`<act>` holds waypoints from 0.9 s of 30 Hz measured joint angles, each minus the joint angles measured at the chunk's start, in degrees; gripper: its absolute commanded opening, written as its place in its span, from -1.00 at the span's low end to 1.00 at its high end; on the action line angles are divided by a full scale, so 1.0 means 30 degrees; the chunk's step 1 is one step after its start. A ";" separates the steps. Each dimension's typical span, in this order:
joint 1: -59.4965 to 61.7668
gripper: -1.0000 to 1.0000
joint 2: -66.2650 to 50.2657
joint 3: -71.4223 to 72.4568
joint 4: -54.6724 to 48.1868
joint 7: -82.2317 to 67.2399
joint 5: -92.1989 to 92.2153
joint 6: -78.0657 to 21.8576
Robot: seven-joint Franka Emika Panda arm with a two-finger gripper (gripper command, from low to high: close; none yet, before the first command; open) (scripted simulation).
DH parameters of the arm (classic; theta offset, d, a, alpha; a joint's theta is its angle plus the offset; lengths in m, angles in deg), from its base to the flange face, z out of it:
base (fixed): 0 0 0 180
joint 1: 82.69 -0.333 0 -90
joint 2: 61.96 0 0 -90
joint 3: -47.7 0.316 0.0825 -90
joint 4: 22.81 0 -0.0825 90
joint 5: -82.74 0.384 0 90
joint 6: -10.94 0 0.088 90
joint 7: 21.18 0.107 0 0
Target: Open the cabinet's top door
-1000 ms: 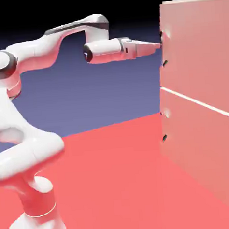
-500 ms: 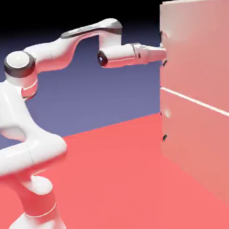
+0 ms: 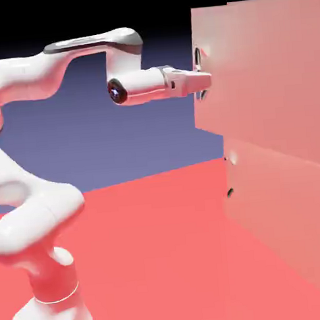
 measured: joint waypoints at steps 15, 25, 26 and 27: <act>-0.8028 -1.00 0.5091 -1.0256 0.8307 0.3015 -0.9177 -0.6461; -0.8753 -1.00 0.8194 -1.7178 1.0687 0.4812 -1.6708 -1.1479; -0.8695 -1.00 0.8349 -1.7870 1.0755 0.4912 -1.7426 -1.2007; -0.8628 -1.00 0.8469 -1.8563 1.0795 0.4996 -1.8134 -1.2539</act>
